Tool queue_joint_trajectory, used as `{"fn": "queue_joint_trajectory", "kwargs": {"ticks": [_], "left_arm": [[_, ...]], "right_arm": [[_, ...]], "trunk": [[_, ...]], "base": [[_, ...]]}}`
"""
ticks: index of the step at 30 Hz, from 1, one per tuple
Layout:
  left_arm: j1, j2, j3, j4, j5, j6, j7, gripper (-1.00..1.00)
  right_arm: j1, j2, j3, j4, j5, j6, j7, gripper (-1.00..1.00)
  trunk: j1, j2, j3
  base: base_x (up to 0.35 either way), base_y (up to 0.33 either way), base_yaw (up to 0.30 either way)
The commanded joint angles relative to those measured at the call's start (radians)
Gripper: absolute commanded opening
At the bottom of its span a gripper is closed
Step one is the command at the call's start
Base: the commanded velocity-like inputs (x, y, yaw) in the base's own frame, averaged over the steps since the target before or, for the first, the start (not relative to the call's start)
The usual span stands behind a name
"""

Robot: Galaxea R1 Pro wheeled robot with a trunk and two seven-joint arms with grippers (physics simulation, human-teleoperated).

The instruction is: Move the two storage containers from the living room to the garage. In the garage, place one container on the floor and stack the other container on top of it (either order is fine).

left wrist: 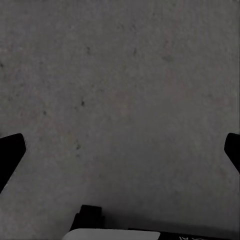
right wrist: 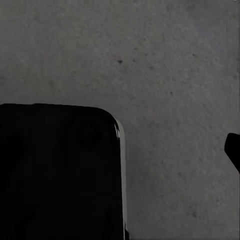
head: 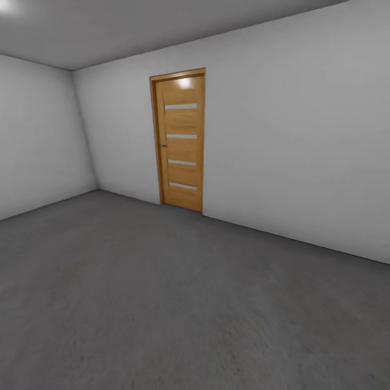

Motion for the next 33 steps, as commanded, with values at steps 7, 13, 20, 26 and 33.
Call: {"fn": "queue_joint_trajectory", "kwargs": {"ticks": [7,13,20,26,33], "left_arm": [[0.000,-0.001,0.001,-0.002,0.001,0.006,0.000,1.00],[0.000,-0.001,0.001,-0.002,0.001,0.006,0.001,1.00],[0.000,-0.001,0.001,-0.002,0.001,0.006,0.000,1.00],[0.000,-0.001,0.001,-0.002,0.001,0.006,0.002,1.00],[0.000,-0.001,0.001,-0.002,0.001,0.006,0.002,1.00]], "right_arm": [[0.000,0.000,0.000,0.001,0.005,-0.003,-0.006,1.00],[0.000,0.000,0.000,0.001,0.004,-0.003,-0.006,1.00],[0.000,0.000,0.000,0.001,0.004,-0.003,-0.006,1.00],[0.000,0.000,0.000,0.001,0.004,-0.003,-0.006,1.00],[0.000,0.000,0.001,0.001,0.004,-0.003,-0.006,1.00]], "trunk": [[0.000,0.000,-0.001],[0.000,0.000,-0.001],[0.000,0.000,-0.001],[0.000,0.000,-0.001],[0.000,0.000,-0.001]], "base": [[0.179,0.285,-0.010],[0.177,0.286,-0.015],[0.174,0.286,-0.181],[0.178,0.286,-0.252],[0.184,0.286,-0.257]]}}
